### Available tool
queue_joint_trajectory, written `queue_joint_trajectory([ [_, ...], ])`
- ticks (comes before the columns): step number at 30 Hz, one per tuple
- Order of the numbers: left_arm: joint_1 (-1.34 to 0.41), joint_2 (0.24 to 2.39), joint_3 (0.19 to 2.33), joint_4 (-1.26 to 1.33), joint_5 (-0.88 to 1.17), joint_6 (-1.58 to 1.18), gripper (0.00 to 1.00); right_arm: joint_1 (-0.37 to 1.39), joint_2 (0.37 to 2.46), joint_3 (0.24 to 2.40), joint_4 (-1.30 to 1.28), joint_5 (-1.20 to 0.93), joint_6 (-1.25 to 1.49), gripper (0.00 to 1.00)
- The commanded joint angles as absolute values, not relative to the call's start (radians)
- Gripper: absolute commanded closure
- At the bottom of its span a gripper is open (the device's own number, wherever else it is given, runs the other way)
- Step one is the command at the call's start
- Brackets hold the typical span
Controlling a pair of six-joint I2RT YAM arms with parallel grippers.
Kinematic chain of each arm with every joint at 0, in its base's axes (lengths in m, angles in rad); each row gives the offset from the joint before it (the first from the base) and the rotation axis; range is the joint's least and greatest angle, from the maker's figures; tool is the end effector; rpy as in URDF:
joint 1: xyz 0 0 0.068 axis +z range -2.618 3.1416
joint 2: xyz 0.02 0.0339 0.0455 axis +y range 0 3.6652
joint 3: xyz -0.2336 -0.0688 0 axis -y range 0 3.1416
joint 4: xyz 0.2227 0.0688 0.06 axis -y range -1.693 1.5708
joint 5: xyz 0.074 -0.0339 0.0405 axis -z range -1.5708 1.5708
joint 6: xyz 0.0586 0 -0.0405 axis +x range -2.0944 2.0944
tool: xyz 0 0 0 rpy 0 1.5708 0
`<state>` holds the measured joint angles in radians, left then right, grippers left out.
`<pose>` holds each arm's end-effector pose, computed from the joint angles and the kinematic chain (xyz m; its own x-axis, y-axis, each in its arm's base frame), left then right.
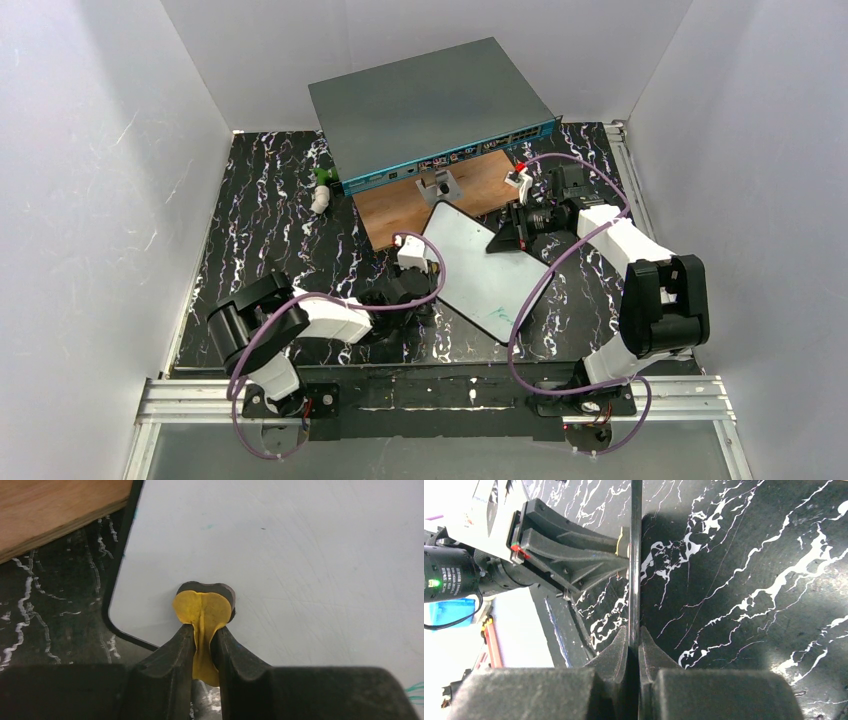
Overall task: Erase the whiteboard
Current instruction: Erase the whiteboard at the center of the board.
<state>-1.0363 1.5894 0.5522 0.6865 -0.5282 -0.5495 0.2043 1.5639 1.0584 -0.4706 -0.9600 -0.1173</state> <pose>0.1814 -0.2485 0.1430 -0.4115 -0.1904 -0.8913 0.3368 0.8769 -0.3428 0.2865 0.1084 0.2026 -0.7393 -0.2217 -0.6358 -0.6568 0.4456 0.6083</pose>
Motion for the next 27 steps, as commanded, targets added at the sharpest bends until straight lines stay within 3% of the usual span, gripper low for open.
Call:
queue_joint_trajectory([
  [1,-1.111,1.670,0.640,0.812,-0.226,-0.629,1.00,0.276,1.561,1.060,-0.540,-1.098,-0.107,0.99],
  [18,-1.242,1.830,0.846,0.806,-0.133,-0.668,1.00,0.276,1.555,1.060,-0.536,-1.103,-0.098,0.99],
  [27,-1.249,1.796,0.842,0.638,-0.315,-0.665,1.00,0.275,1.554,1.062,-0.537,-1.102,-0.098,0.99],
])
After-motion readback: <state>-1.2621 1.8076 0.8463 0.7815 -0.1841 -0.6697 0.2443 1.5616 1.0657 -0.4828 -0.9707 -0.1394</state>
